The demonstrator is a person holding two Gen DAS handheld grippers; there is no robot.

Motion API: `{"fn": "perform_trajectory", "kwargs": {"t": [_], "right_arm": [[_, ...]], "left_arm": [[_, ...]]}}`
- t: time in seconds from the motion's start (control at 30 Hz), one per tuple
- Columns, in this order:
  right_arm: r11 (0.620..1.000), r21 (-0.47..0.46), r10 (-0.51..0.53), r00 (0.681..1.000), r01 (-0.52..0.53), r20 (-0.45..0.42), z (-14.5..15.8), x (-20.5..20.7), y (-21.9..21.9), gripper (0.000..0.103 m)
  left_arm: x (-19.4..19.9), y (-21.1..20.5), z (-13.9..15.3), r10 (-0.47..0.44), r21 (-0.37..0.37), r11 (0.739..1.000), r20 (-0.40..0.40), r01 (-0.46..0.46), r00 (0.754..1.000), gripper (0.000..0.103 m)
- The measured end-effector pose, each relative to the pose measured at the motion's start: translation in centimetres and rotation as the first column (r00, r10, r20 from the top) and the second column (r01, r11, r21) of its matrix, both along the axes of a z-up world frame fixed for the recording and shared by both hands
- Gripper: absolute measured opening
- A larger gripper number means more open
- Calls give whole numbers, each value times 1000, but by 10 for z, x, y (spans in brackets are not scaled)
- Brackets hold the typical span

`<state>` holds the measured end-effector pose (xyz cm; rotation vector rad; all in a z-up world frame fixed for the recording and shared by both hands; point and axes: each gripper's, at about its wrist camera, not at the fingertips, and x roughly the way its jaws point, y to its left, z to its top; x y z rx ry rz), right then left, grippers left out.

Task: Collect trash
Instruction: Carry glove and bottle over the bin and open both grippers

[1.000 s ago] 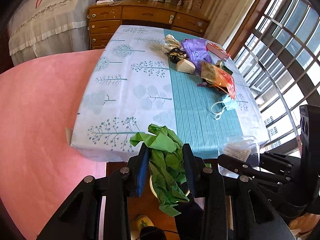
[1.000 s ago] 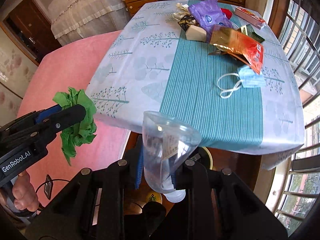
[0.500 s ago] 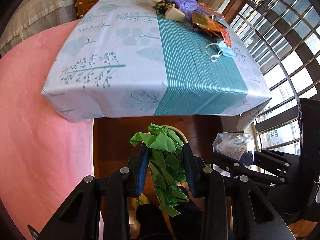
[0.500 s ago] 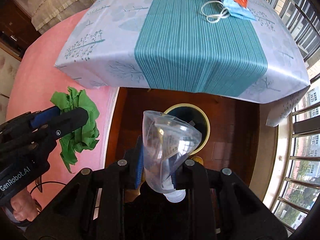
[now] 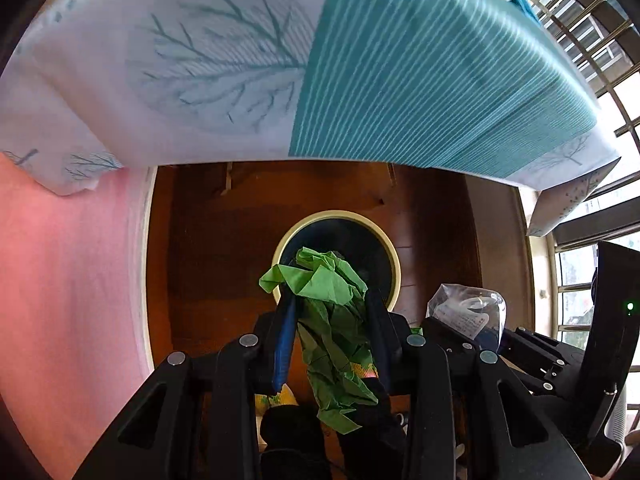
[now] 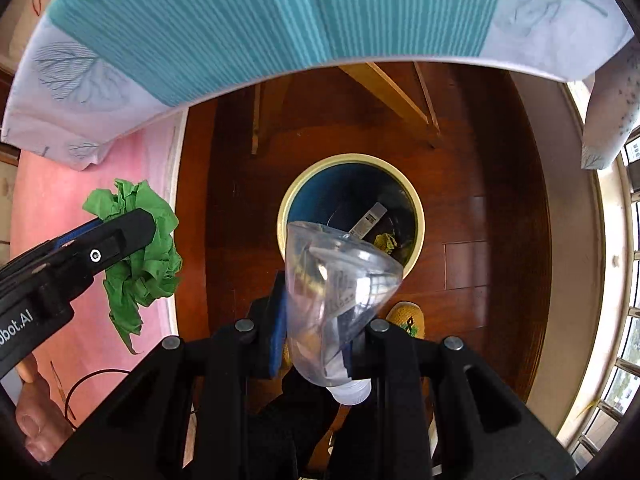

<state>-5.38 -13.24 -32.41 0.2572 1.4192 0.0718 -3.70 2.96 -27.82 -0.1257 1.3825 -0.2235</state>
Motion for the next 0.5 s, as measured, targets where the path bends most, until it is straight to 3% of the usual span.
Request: {"fn": "perform_trajectory", "kwargs": {"t": [0.17, 0.3, 0.4, 0.43, 0.47, 0.5], "right_arm": [[997, 25, -68, 998, 68, 7, -57, 8, -29, 19], [992, 57, -110, 994, 110, 5, -95, 15, -52, 20], [985, 90, -145, 989, 145, -3, -116, 22, -63, 20], [982, 106, -159, 987, 159, -12, -123, 24, -68, 20], [977, 124, -170, 985, 171, -23, -130, 26, -71, 24], [975, 129, -178, 984, 181, -30, -135, 26, -75, 36]], "left_arm": [[12, -25, -66, -19, 16, 1000, -15, 20, 1000, 34], [22, -39, -99, -38, 18, 999, 4, 38, 999, 36], [28, -50, -118, -53, 26, 998, 27, 53, 998, 43], [30, -52, -124, -61, 30, 998, 23, 60, 998, 52], [33, -53, -130, -67, 41, 997, 14, 66, 998, 60], [35, -51, -135, -64, 57, 996, 9, 63, 998, 61]]}}
